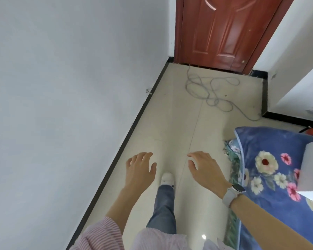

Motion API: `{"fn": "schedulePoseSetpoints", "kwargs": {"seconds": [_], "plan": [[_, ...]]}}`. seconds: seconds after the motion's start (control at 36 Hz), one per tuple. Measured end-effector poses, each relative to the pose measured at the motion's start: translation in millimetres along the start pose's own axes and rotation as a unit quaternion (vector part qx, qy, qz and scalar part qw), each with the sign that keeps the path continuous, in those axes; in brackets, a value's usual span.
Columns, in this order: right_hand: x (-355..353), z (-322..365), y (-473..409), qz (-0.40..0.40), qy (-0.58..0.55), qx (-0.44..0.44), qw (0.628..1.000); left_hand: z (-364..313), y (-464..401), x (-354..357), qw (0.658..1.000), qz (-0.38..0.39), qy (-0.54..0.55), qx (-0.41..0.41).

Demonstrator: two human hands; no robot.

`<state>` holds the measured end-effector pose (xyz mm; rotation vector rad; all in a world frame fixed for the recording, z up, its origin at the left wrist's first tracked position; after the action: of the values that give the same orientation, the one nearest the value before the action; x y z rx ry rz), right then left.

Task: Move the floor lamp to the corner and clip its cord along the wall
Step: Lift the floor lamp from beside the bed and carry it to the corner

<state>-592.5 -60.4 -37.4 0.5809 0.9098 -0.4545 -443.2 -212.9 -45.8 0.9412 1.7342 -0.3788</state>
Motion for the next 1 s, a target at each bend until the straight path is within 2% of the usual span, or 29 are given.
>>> {"fn": "schedulePoseSetpoints", "kwargs": {"seconds": [0.14, 0.28, 0.42, 0.72, 1.0], "plan": [[-36, -36, -89, -0.035, 0.004, 0.033, 0.999, -24, -121, 0, 0.999, 0.03, -0.017, 0.017], [-98, -64, -170, -0.065, -0.012, 0.093, 0.993, -75, -249, -18, 0.993, 0.046, -0.039, 0.098], [-159, -99, -235, -0.135, 0.006, 0.142, 0.981, -143, -360, -27, 0.985, 0.063, -0.04, 0.158], [-230, -213, -352, -0.153, -0.034, 0.256, 0.954, -272, -524, 15, 0.952, 0.133, -0.071, 0.265], [-332, -338, -440, -0.218, -0.077, 0.332, 0.915, -442, -671, 37, 0.908, 0.156, -0.117, 0.371]]}}
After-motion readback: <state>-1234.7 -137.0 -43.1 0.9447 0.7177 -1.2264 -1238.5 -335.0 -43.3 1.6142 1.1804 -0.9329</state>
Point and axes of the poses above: each hand's wrist, its own y-axis away from the middle knuckle, its own x-axis out of the palm, z = x × y, the point moved 2 cm from there along -y, towards the middle knuckle, and after that the axes turned 2 degrees about z, right-handed, at the moved point
